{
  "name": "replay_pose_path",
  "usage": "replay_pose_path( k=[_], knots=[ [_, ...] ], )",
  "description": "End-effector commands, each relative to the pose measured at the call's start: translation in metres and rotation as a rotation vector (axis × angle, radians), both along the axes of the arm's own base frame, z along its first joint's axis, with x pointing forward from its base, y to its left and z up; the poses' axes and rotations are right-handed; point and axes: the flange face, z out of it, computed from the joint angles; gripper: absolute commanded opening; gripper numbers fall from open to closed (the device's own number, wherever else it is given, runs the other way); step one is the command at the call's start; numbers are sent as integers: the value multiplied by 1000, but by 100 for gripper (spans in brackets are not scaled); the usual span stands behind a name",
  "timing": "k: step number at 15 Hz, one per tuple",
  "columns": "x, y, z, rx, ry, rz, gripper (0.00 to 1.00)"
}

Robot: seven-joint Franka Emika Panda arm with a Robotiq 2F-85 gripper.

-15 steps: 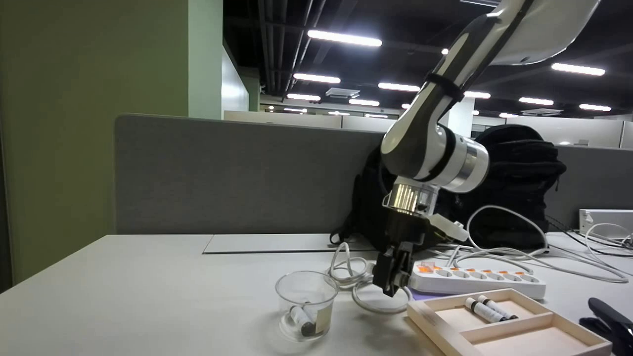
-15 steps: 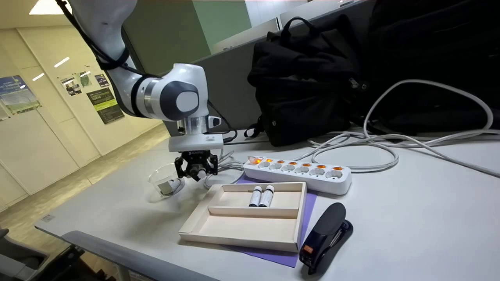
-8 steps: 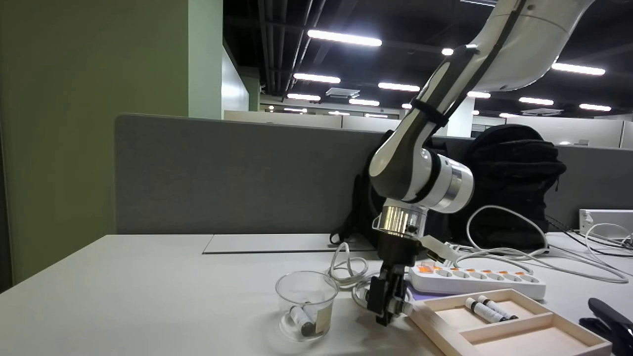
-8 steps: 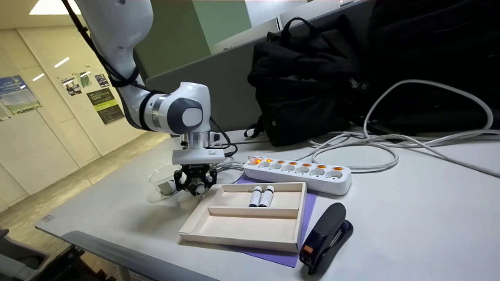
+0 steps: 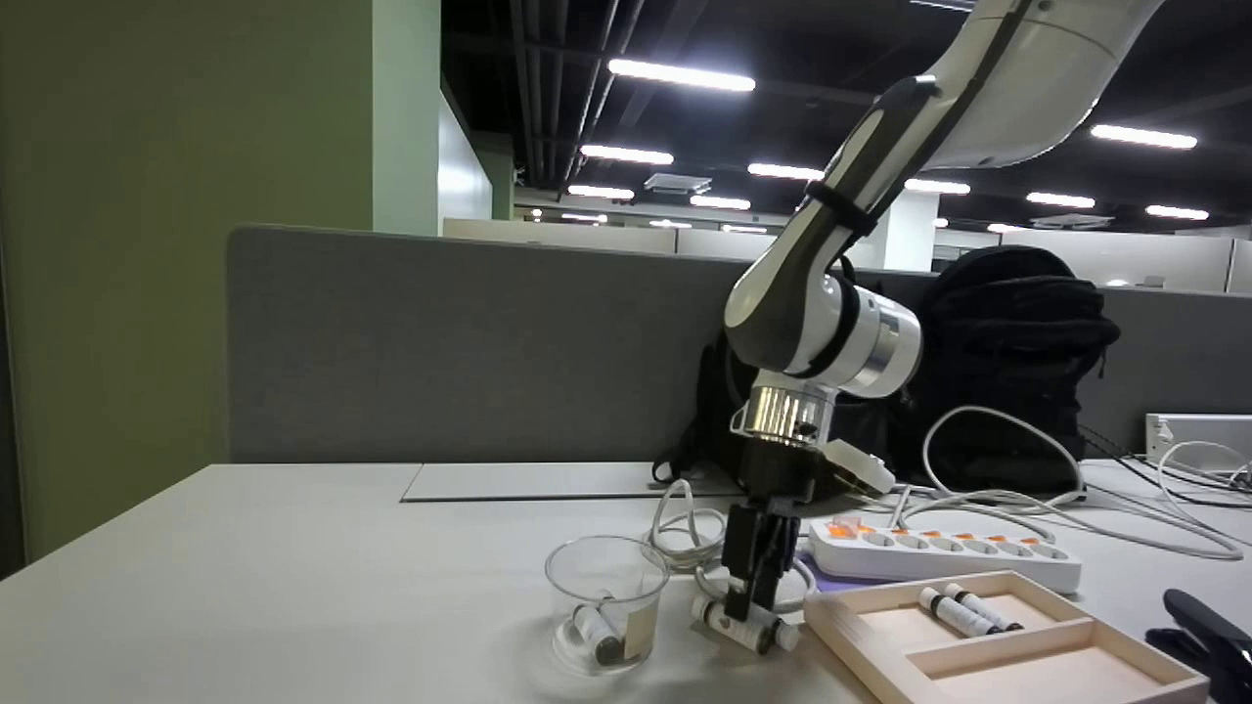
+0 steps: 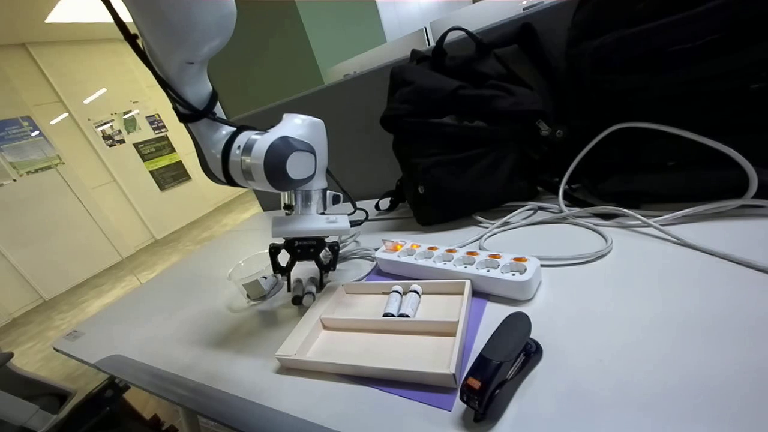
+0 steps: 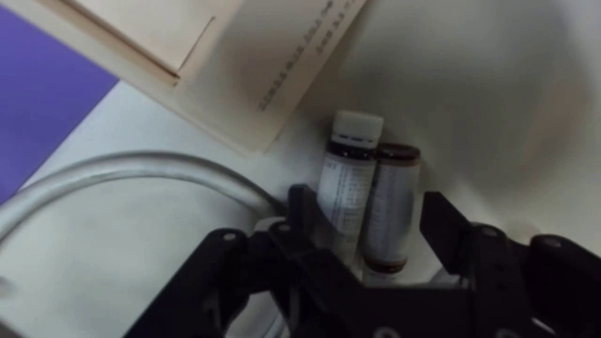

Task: Remove the bottles from the box and put them on the table

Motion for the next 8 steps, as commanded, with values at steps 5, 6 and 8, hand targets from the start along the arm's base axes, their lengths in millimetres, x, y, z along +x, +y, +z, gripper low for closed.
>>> replay_pose_path(
  k=[5,6,8],
  knots=[
    [6,-44,60,-129,-40,-49,100],
    [4,-63,68,-173,-28,-93,100],
    [-4,-101,79,-244,-6,-152,100]
  ],
)
